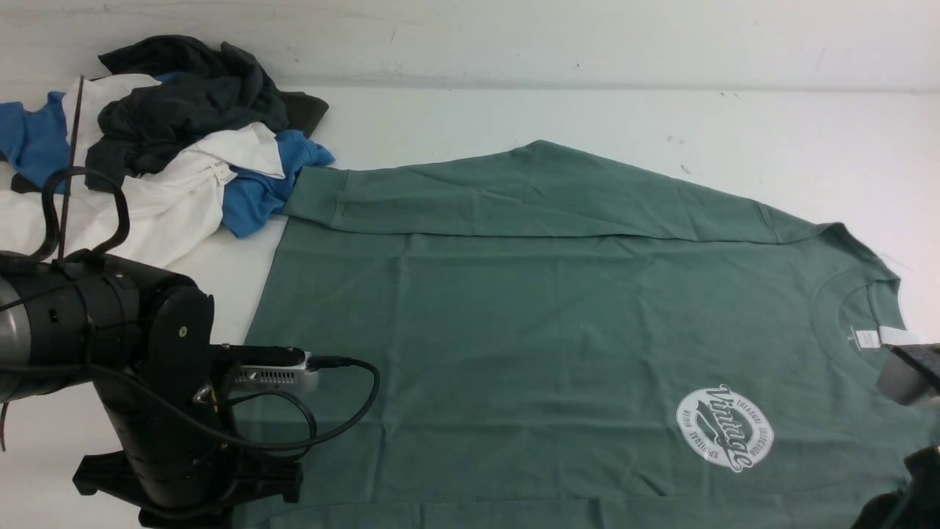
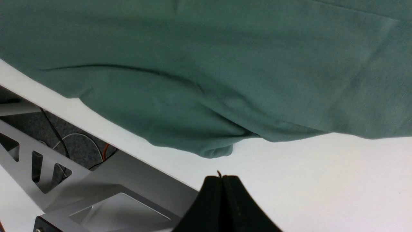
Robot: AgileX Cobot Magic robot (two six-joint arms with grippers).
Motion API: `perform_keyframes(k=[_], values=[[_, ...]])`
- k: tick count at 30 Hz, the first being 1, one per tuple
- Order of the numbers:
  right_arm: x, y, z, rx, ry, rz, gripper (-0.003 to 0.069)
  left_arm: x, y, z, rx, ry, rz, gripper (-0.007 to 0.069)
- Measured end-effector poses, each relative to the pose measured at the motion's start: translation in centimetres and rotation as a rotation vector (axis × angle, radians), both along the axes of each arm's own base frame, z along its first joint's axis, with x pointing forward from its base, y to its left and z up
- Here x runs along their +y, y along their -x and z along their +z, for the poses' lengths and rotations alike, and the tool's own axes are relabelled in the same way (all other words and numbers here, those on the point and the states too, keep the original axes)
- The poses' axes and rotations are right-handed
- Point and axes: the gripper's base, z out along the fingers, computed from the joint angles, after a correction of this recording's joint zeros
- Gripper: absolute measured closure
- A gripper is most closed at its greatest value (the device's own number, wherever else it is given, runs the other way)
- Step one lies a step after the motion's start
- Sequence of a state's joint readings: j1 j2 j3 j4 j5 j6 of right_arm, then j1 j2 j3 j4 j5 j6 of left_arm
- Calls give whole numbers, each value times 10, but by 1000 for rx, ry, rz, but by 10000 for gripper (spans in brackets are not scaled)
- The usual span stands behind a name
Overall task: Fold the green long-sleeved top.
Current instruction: Use the left arm to clamp the cuff closest to it, then use the left arm to drag and place the cuff at the centered position on the left edge of the fabric
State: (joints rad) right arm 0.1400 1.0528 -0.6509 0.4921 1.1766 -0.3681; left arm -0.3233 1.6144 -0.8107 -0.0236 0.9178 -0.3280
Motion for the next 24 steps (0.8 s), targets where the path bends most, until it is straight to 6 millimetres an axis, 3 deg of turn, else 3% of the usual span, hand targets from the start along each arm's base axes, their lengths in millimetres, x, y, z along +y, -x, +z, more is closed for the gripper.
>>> perform_keyframes(k=[7,14,24], values=[[0,-1,0,-6,0,-2,673,1,5,15,-35,15,-2,625],[0,-3,0,-34,1,-15,673,5,17,54,-166,62,-3,625],[-1,-7,1,-76,1,-35,673,-5,-13,201,-571,174,-82,625]])
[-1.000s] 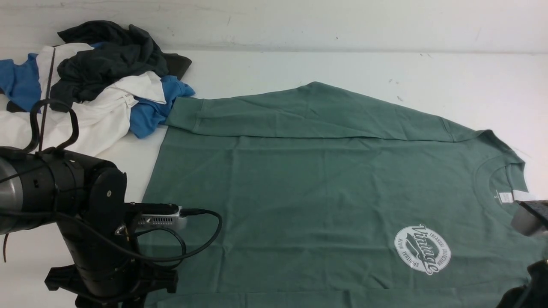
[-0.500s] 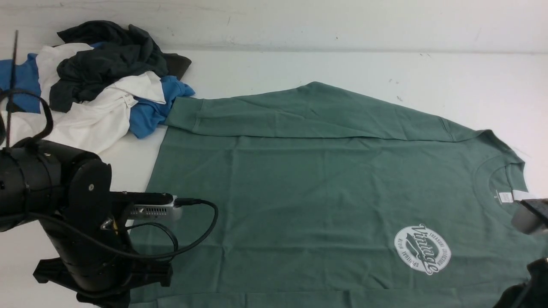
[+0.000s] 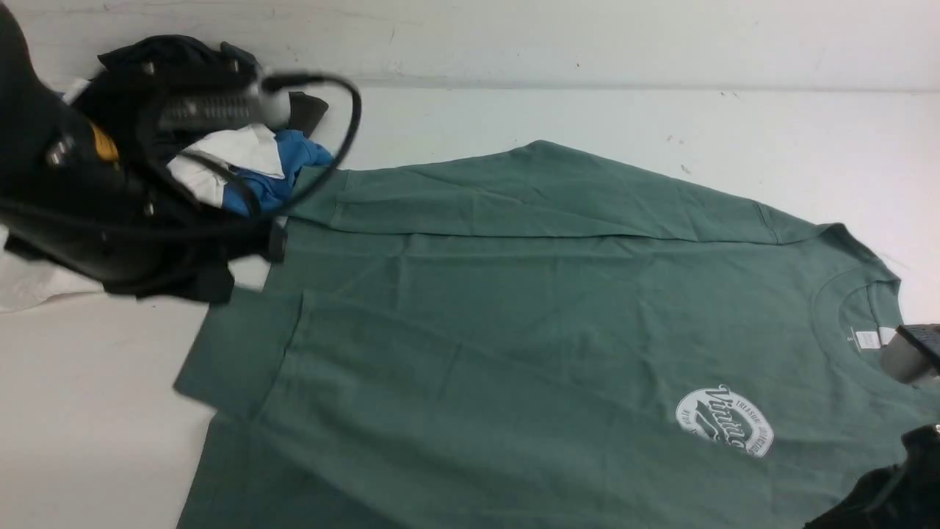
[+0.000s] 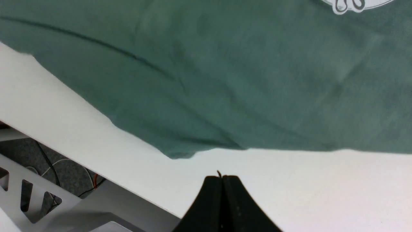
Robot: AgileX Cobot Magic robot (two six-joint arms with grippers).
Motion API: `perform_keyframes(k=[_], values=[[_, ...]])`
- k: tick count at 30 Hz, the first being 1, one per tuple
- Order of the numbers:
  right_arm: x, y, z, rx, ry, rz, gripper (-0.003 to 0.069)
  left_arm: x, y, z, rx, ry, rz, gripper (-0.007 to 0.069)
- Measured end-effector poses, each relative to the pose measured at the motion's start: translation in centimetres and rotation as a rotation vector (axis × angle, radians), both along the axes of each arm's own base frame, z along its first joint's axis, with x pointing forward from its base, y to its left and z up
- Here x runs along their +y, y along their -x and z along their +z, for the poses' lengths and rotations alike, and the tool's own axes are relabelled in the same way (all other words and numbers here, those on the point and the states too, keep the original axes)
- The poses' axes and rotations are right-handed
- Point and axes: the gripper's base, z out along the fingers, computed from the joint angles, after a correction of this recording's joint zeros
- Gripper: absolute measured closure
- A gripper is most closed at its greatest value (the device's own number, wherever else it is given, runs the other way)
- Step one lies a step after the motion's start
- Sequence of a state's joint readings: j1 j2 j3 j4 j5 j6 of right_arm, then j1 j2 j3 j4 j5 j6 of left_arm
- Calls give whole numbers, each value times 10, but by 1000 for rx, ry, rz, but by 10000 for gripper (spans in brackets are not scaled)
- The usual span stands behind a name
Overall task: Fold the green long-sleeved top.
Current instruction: Use the left arm to drag and place the cuff at the centered position on the left edge of the fabric
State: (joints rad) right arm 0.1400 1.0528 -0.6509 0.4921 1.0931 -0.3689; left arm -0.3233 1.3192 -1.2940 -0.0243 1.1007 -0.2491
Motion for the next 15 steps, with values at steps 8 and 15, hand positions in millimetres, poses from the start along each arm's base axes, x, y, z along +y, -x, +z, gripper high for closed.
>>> perform_keyframes(k=[8,15], values=[[0,-1,0,-8,-8,-7,673,-2,-44,35,-139,-106,34,625],[1,-1,1,-7,-9,-7,673,-8,-91,-21,-23,-249,51,625]])
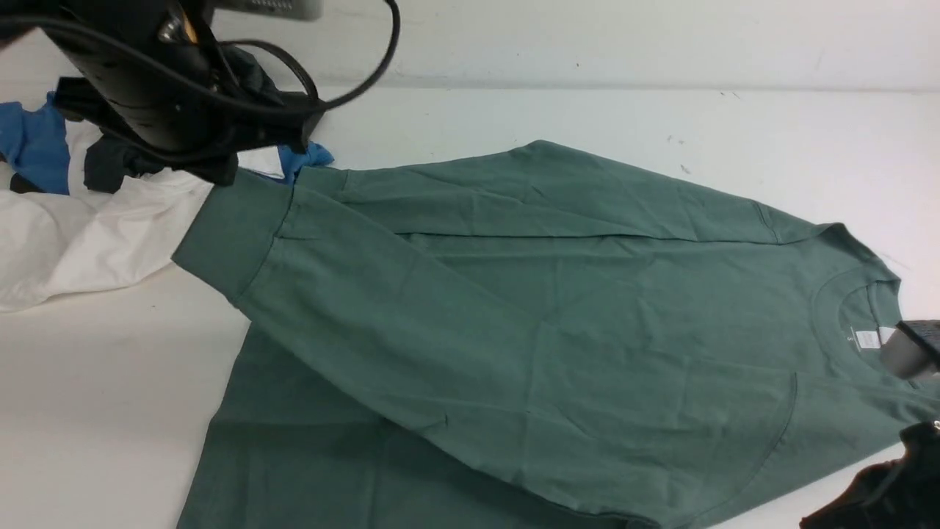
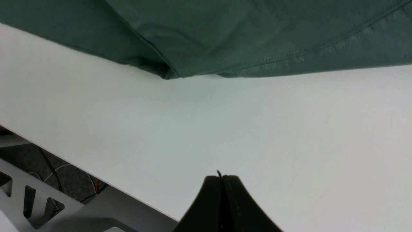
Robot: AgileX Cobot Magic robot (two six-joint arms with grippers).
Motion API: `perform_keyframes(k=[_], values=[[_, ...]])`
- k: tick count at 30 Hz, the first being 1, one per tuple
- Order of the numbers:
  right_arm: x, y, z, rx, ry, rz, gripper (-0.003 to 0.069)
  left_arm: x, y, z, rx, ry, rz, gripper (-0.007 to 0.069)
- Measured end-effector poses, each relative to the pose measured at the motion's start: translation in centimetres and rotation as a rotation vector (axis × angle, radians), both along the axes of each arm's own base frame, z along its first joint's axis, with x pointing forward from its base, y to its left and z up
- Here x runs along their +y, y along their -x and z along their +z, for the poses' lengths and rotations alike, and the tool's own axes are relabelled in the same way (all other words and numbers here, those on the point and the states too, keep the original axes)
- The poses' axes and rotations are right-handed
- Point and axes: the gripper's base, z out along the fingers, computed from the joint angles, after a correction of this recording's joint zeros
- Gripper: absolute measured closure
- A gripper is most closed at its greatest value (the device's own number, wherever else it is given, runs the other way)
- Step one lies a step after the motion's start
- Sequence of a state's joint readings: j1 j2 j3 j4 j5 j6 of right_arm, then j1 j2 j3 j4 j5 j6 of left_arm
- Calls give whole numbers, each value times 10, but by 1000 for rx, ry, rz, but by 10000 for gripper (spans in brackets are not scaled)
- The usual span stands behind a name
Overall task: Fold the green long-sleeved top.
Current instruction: Use the left arm to drag and place the cuff at the centered position on the left edge of the fabric
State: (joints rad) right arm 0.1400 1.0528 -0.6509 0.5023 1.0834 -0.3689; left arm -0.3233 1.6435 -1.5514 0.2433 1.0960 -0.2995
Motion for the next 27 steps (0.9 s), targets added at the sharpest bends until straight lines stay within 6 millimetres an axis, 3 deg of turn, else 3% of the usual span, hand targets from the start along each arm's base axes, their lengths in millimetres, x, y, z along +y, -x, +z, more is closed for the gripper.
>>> perform_keyframes(k=[7,11,15,18,21,27], values=[[0,0,0,3,-1,1,673,-5,-24,-39,74,-67,-7,625],[0,0,2,0,-1,4,672,-6,-29,-48,92,-76,-9,625],[7,-5,18,-28,49,101,670,-7,-33,-55,99,-84,-12,625],[19,-11,23,-59,95,191,669,-7,-34,-55,87,-86,-16,625],[37,-18,16,-85,151,270,659,-7,-34,-55,82,-90,-18,625],[75,-37,-16,-147,243,386,498,-7,-35,-57,89,-94,-18,625]])
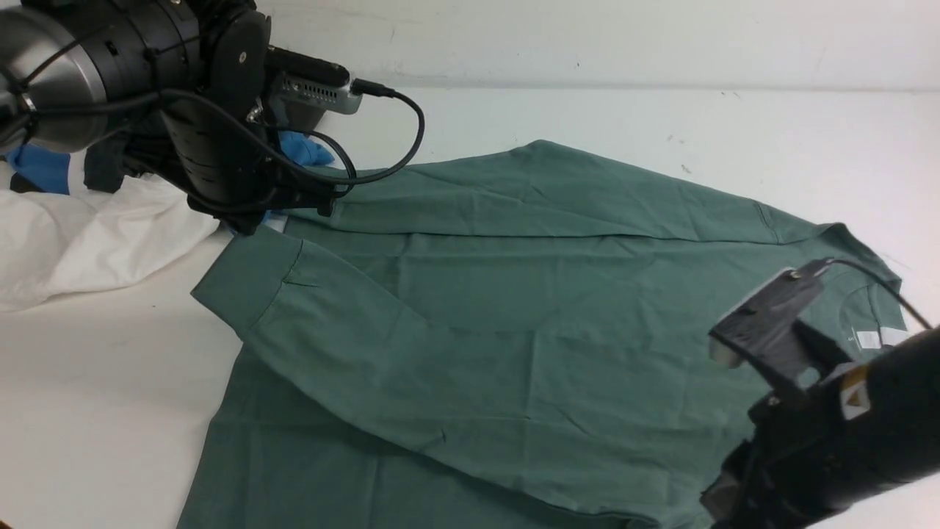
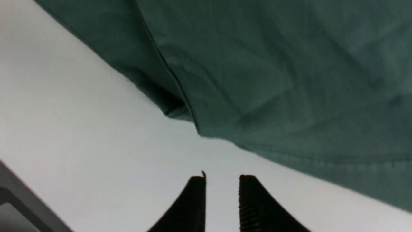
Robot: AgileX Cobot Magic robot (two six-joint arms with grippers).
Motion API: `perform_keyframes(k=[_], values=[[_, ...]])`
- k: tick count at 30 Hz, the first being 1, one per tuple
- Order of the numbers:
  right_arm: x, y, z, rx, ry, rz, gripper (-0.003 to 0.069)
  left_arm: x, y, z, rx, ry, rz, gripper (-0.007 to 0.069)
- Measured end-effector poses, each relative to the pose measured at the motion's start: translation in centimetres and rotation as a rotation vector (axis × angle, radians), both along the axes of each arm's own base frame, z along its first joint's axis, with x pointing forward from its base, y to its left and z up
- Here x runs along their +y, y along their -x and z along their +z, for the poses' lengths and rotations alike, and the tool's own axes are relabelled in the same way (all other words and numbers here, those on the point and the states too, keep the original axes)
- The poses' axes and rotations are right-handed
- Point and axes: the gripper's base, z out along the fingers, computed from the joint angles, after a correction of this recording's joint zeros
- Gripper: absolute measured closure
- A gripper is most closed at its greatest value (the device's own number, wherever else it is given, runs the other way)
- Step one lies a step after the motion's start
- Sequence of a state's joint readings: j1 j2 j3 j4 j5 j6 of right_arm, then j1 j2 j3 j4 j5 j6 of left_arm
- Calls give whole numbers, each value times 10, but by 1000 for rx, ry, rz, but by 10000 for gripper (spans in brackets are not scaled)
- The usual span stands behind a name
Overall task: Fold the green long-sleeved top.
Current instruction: Use the left arm to drag and place the cuff at the centered position on the left edge of the fabric
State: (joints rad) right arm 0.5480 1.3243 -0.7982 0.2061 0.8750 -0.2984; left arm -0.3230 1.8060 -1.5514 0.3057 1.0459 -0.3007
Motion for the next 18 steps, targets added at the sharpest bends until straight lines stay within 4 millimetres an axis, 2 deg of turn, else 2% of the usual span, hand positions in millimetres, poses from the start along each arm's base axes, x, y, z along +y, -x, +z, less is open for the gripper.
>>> perform_keyframes(k=[1,2,5,9,12,14,17,18], values=[[2,-1,-2,-4,-1,1,473,0,0,0,0,0,0,625],[11,-4,-8,-19,-5,21,410,0,0,0,0,0,1,625],[23,-11,-22,-27,5,47,287,0,0,0,0,0,1,625],[33,-17,-40,-10,39,70,209,0,0,0,1,0,2,625],[33,-21,-49,-8,79,88,211,0,0,0,4,-1,2,625],[33,-24,-55,-16,102,84,245,0,0,0,4,0,3,625],[32,-28,-58,-30,117,36,342,0,0,0,5,2,3,625],[31,-29,-59,-26,119,8,423,0,1,0,6,4,3,625]])
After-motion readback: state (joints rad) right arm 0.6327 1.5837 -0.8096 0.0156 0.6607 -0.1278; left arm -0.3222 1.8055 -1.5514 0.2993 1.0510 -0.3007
